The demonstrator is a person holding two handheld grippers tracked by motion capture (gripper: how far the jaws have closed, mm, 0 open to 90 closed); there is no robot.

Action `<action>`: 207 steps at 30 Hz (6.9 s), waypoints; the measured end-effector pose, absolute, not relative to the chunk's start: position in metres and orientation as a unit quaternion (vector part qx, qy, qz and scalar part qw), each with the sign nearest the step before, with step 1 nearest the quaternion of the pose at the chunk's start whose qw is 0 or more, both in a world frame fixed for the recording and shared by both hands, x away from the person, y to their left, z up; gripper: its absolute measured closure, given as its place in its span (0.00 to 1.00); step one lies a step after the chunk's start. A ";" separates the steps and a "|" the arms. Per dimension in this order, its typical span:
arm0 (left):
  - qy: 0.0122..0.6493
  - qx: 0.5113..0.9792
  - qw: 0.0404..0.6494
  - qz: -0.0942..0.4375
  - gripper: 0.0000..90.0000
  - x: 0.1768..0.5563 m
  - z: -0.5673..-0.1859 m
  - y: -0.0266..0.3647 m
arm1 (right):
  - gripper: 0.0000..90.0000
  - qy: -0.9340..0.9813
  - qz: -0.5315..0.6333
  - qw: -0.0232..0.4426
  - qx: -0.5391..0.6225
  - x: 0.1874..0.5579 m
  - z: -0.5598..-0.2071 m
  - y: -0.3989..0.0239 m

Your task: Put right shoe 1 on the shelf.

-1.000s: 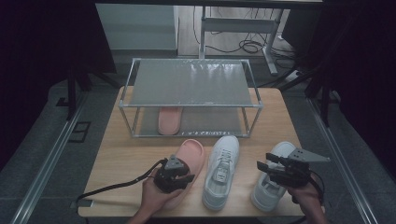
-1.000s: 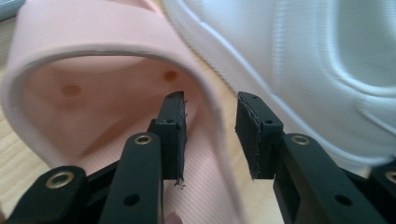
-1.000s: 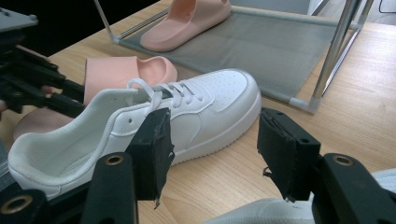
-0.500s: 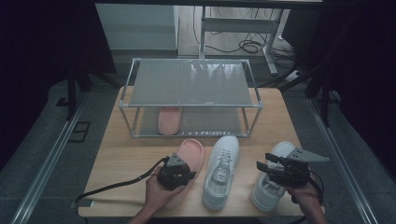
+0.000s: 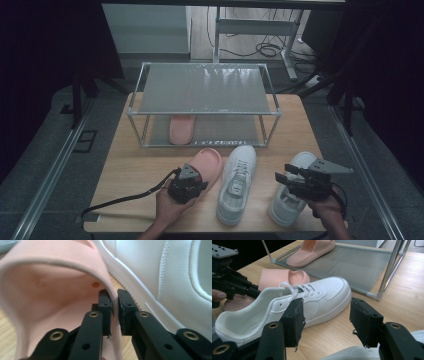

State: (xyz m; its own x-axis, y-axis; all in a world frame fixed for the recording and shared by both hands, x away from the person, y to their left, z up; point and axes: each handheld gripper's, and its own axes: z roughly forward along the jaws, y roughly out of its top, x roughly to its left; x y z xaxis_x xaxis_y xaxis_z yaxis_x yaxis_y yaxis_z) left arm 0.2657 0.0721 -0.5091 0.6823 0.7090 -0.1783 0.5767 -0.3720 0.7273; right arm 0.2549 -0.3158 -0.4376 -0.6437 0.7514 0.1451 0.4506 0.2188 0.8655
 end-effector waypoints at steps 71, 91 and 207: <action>0.445 0.790 0.391 0.156 0.92 0.407 -0.496 0.016 | 0.51 0.763 0.485 0.151 0.399 0.258 -0.442 -0.322; 0.423 0.794 0.405 0.160 0.84 0.370 -0.478 0.051 | 0.51 0.761 0.488 0.154 0.399 0.256 -0.439 -0.324; 0.428 0.793 0.407 0.148 0.96 0.293 -0.494 0.142 | 0.51 0.760 0.487 0.161 0.398 0.252 -0.436 -0.322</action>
